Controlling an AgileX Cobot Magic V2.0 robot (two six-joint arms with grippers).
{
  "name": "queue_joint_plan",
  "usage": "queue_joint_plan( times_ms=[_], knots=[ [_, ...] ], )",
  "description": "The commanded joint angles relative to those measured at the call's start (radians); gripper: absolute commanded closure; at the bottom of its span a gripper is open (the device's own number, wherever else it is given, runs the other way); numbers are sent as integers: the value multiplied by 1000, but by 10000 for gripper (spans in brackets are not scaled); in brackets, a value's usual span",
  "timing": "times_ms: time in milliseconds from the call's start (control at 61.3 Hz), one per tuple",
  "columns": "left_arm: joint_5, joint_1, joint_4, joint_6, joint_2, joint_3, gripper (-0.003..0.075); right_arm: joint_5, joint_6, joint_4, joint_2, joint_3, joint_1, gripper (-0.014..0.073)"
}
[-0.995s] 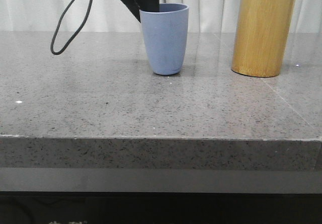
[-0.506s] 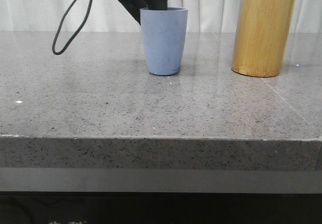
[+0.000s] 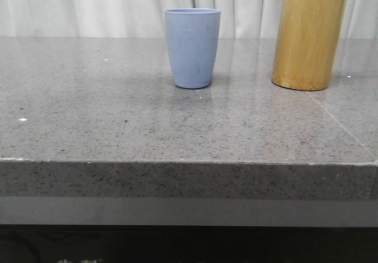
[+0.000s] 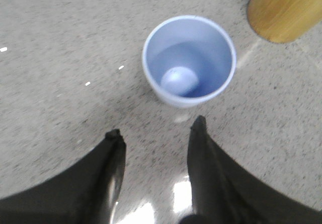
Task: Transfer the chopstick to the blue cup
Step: 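Lift the left gripper away from the blue cup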
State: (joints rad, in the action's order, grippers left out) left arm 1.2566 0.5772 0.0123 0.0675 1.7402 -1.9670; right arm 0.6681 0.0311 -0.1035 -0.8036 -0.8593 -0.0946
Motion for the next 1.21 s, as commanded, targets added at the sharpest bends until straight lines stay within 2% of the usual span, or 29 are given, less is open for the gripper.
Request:
queue_joint_plan(
  times_ms=[0,98,196,326,408,604,832,930,1077,1191],
  knots=[
    [-43,3,38,1,-134,20,417,-43,-3,-49,-64,-82,-40,-58],
    [-17,3,46,1,-209,59,417,-43,-52,-124,-136,-131,-55,-58],
    [-46,3,41,-5,-308,135,417,-42,-138,-274,-207,-184,-55,-58],
    [-165,3,37,-32,-465,333,417,-36,-295,-490,-297,-258,-55,-58],
    [-205,3,37,-34,-577,463,417,-32,-357,-566,-359,-310,-55,-58],
    [-277,3,2,-34,-815,734,417,-11,-379,-615,-503,-435,-55,-58],
    [-278,3,-12,-34,-984,858,417,84,-383,-615,-637,-567,-55,-52],
    [-278,3,-12,-34,-1011,872,417,102,-384,-615,-669,-598,-55,30],
    [-277,3,-12,-34,-1016,878,417,99,-389,-615,-696,-606,-55,266],
    [-279,3,-12,-34,-1014,882,417,102,-389,-616,-697,-606,-55,389]
  ],
)
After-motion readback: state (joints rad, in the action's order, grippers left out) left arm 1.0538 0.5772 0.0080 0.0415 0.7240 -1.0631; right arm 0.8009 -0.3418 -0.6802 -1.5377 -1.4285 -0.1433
